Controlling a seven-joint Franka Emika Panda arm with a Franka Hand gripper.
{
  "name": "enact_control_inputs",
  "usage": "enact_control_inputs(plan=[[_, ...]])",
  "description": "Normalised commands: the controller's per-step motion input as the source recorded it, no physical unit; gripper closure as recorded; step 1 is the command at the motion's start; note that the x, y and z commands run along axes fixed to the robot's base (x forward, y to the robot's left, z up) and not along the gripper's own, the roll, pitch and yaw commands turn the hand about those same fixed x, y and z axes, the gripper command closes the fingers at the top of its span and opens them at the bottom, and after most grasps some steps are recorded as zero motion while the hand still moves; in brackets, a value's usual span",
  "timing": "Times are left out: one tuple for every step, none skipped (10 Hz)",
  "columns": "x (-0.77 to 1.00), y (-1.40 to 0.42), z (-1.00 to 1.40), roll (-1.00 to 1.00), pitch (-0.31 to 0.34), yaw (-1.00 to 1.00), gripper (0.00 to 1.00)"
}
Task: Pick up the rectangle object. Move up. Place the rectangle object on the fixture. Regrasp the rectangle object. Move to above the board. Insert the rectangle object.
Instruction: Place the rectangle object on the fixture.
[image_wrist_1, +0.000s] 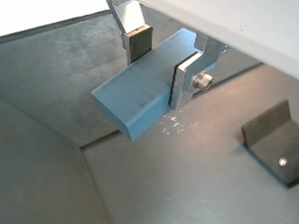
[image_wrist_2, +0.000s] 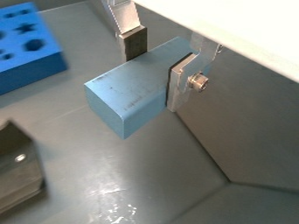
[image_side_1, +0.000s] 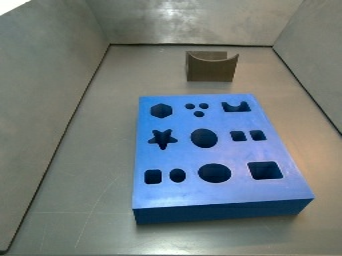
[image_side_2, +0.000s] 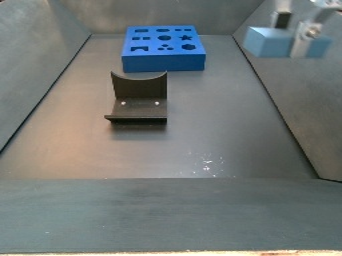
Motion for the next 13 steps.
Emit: enact_control_inputs(plan=[[1.00, -0.31, 0.10, -0.03, 0.024, 1.00, 1.00], [1.00, -0.29, 0.10, -0.03, 0.029, 1.00, 1.00], [1.00, -0.27, 0.09, -0.04, 0.034, 1.00, 1.00], [1.00, -0.25, 0.08, -0.04, 0.039, 1.00, 1.00], [1.00, -0.24, 0.08, -0.05, 0.043, 1.00, 1.00], [1.00, -0.21, 0.07, -0.06, 0.052, 1.00, 1.00], [1.00, -0.20, 0.06, -0.06, 0.055, 1.00, 1.00], [1.00, -0.18, 0.06, -0.07, 0.064, 1.00, 1.00], [1.00, -0.17, 0.05, -0.08, 0.070, 1.00, 1.00], [1.00, -0.08, -0.16, -0.71, 0.083, 1.00, 1.00], [1.00, -0.07, -0.17, -0.74, 0.089, 1.00, 1.00], [1.00, -0.05, -0.15, -0.79, 0.093, 1.00, 1.00], [1.00, -0.05, -0.14, -0.81, 0.098, 1.00, 1.00]])
